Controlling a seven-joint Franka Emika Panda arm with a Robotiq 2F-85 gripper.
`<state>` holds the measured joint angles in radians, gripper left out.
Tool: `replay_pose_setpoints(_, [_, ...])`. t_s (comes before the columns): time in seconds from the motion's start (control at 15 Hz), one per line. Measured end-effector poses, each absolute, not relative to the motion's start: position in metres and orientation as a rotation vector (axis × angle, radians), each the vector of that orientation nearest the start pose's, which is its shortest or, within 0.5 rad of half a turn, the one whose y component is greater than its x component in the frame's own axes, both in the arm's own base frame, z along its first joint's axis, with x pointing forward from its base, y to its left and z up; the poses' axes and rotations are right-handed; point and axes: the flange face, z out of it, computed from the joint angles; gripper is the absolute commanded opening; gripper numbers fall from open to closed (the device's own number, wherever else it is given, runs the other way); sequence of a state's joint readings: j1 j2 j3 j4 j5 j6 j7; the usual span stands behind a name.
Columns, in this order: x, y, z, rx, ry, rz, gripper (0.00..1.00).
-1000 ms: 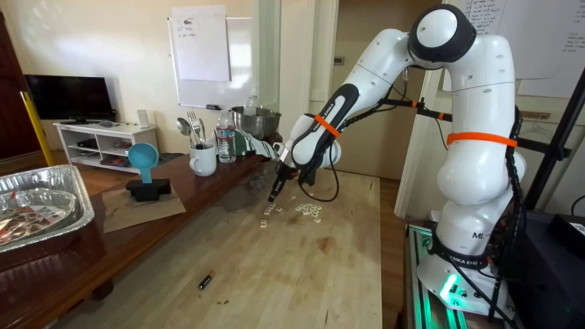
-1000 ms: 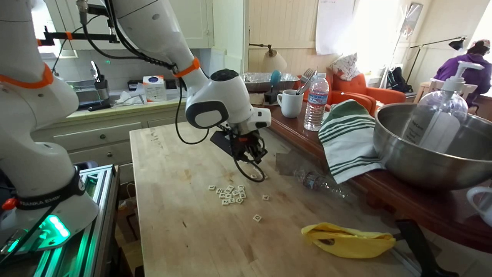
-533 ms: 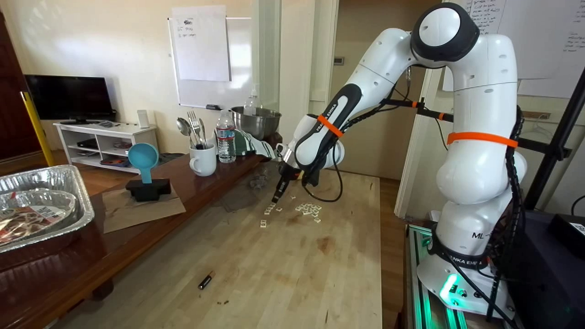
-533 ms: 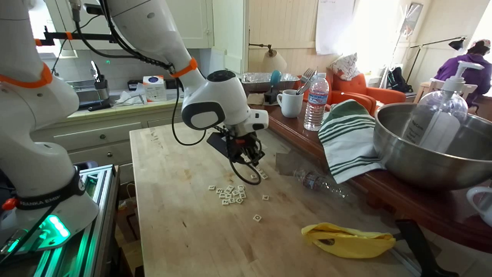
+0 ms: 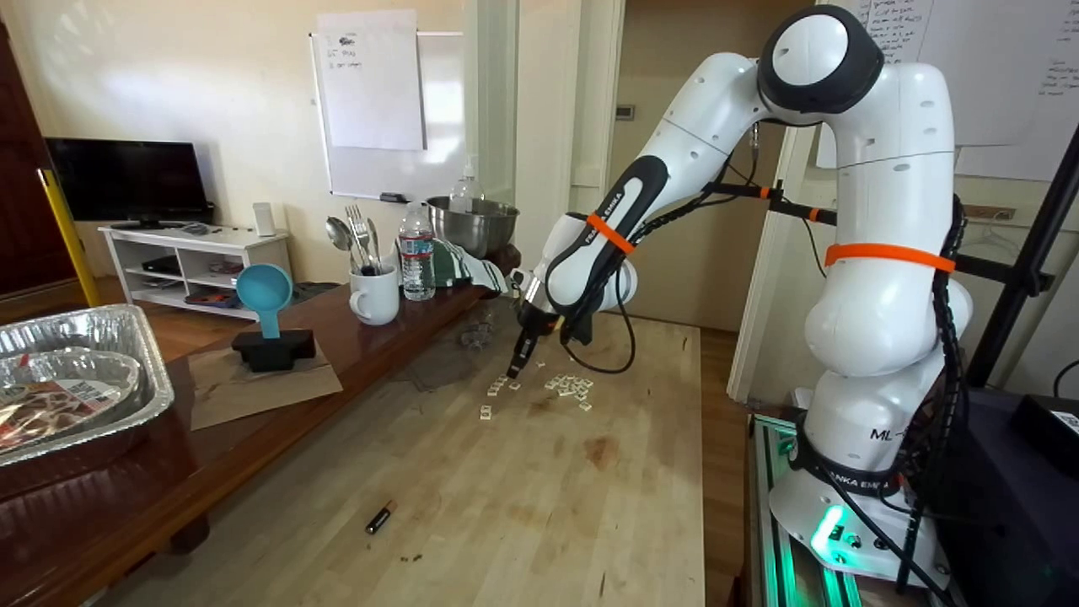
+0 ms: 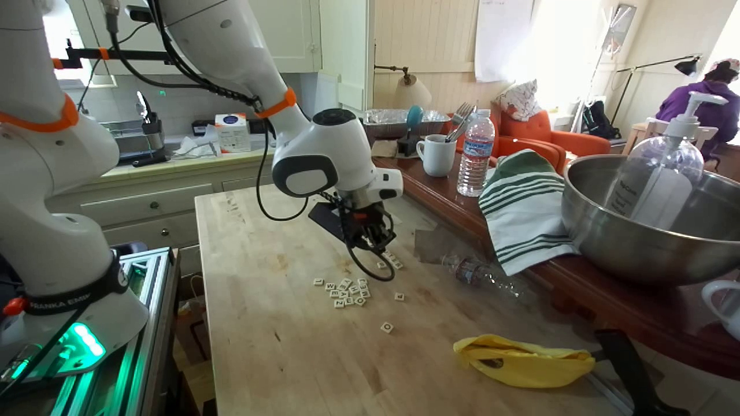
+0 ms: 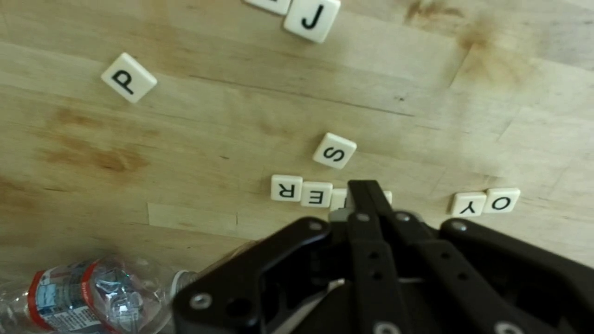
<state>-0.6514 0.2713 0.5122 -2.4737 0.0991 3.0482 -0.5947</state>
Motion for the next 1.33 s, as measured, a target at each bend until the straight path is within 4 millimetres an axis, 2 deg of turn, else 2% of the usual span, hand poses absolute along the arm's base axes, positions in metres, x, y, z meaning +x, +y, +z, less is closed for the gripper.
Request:
replay_pose_setpoints(0.4, [0.5, -0.08, 0.23, -3.027, -0.582, -0.541, 0.0])
replay_pose_setpoints(0.93, [0.501, -0.095, 0.22, -3.039, -0.571, -0.528, 0.0])
replay_pose_setpoints(1.33, [0.508, -0.089, 0.216, -3.031, -0.594, -0.524, 0.0])
